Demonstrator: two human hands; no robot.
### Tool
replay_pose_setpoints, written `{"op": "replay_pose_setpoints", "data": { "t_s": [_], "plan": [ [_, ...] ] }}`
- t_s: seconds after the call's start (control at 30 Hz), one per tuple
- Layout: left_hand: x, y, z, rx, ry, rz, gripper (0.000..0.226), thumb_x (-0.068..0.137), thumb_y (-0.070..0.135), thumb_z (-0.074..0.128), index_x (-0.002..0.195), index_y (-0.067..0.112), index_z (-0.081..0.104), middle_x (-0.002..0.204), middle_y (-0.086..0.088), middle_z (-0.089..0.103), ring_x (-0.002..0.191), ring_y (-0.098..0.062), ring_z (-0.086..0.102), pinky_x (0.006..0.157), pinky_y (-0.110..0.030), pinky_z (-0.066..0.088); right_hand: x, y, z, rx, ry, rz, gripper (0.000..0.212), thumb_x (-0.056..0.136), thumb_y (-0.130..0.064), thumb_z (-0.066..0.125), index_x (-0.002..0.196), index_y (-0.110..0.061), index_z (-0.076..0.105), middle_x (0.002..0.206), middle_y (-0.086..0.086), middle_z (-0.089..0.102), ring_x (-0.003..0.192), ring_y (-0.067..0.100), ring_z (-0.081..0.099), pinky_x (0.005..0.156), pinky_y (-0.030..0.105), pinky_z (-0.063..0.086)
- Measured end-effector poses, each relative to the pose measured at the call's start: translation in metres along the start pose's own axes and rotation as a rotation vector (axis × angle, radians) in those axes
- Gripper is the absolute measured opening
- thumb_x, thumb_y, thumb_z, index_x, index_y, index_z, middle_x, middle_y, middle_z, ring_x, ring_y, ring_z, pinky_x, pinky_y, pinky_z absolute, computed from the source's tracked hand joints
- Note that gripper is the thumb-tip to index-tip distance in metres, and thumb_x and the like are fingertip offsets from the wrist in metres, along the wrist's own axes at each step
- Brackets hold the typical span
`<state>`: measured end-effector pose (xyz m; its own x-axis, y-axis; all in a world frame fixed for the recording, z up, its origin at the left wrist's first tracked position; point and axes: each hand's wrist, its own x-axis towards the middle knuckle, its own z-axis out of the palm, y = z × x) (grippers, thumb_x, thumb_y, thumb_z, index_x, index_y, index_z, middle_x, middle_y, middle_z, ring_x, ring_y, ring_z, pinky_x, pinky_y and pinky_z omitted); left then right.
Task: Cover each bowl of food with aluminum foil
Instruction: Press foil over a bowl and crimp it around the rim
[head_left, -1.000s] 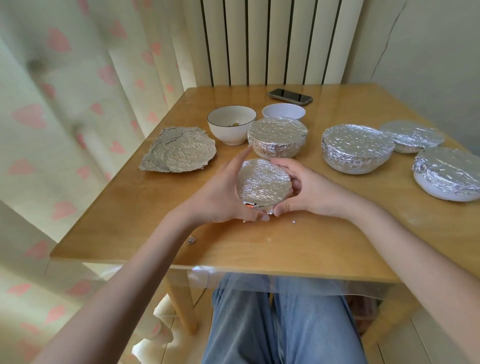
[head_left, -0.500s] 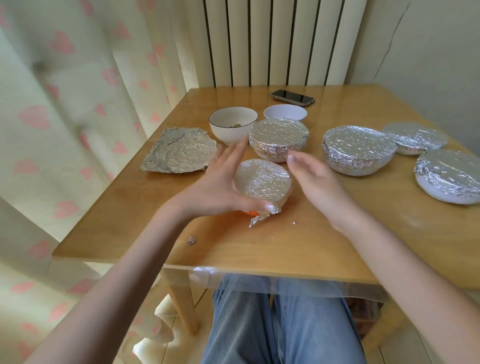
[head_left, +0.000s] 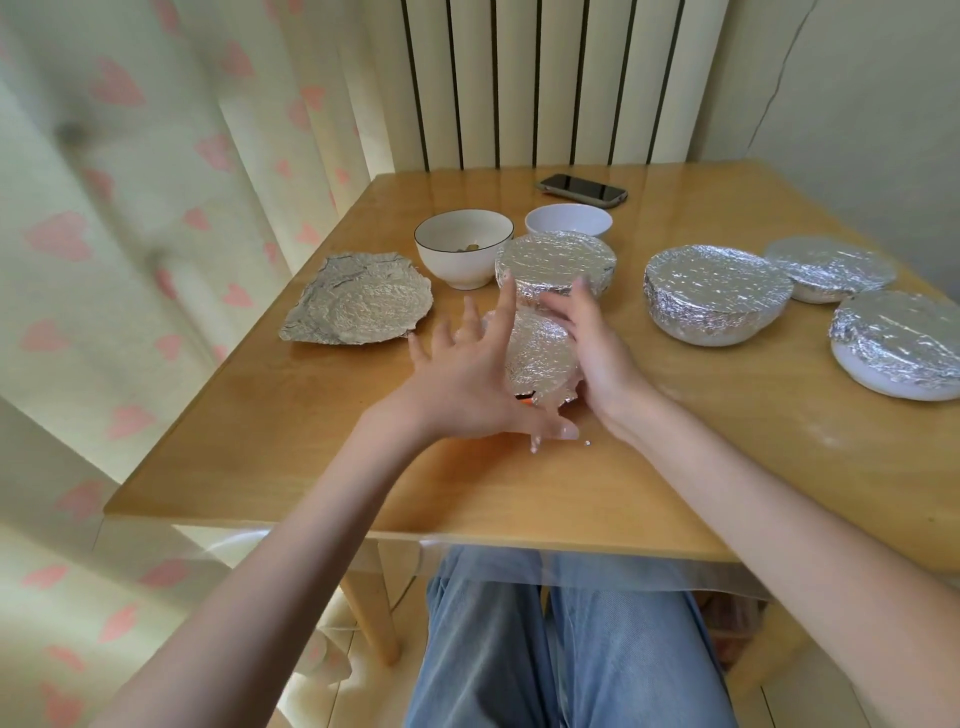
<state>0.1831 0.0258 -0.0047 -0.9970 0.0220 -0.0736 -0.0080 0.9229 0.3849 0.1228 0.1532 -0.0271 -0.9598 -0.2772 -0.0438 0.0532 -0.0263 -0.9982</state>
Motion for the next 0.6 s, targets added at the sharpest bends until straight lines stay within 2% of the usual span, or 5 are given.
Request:
{"op": "replay_pose_setpoints", "data": {
  "t_s": [0.13,0.2,0.3,0.4,0.6],
  "plan": [
    [-0.008,-0.009,-0.028,0.032,-0.04,0.123,0.137,0.042,0.083,0.065,0.139,0.057,-0.029,0.159,0.002,-0.029,0.141,-0.029,-0.035,0.113,-0.066,-0.011,-0.014,0.003,-0.046,-0.188,0.136,-0.205,0.019,0.098,-0.022,0.046,0.111,-0.027,0.06,0.117,-0.008,0.062,0.114,0.01,0.055,0.105,0.031,0.039],
    [-0.004,-0.011,-0.042,0.113,-0.1,0.225,0.133,0.044,0.079,0.069,0.142,0.06,-0.019,0.16,0.01,-0.027,0.141,-0.023,-0.036,0.115,-0.063,-0.011,-0.03,0.006,-0.062,-0.36,0.118,-0.277,0.024,0.088,-0.004,0.057,0.098,-0.026,0.062,0.105,-0.007,0.064,0.102,0.014,0.062,0.094,0.028,0.046],
    [0.015,-0.001,-0.048,0.26,-0.265,0.303,0.129,0.044,0.077,0.073,0.141,0.066,-0.011,0.16,0.014,-0.023,0.142,-0.021,-0.035,0.114,-0.061,-0.013,-0.049,0.012,-0.061,-0.646,-0.001,-0.252,0.03,0.072,-0.022,0.077,0.095,-0.028,0.058,0.099,-0.007,0.06,0.093,0.013,0.061,0.085,0.027,0.05],
    [0.033,0.01,-0.042,0.374,-0.344,0.308,0.123,0.047,0.076,0.077,0.141,0.068,-0.002,0.161,0.016,-0.018,0.145,-0.026,-0.029,0.113,-0.067,-0.009,-0.052,0.016,-0.048,-0.789,0.037,-0.315,0.048,0.06,-0.043,0.084,0.095,-0.023,0.058,0.091,-0.01,0.057,0.084,0.005,0.053,0.076,0.018,0.044],
    [0.041,0.0,-0.032,0.226,-0.364,0.319,0.109,0.04,0.078,0.066,0.138,0.066,0.022,0.151,0.019,0.019,0.141,-0.018,0.015,0.116,-0.046,0.024,-0.042,0.009,-0.04,-0.747,0.114,-0.465,0.039,0.057,-0.038,0.087,0.075,-0.014,0.063,0.067,-0.013,0.056,0.062,0.001,0.051,0.064,0.017,0.043]
  ]
}}
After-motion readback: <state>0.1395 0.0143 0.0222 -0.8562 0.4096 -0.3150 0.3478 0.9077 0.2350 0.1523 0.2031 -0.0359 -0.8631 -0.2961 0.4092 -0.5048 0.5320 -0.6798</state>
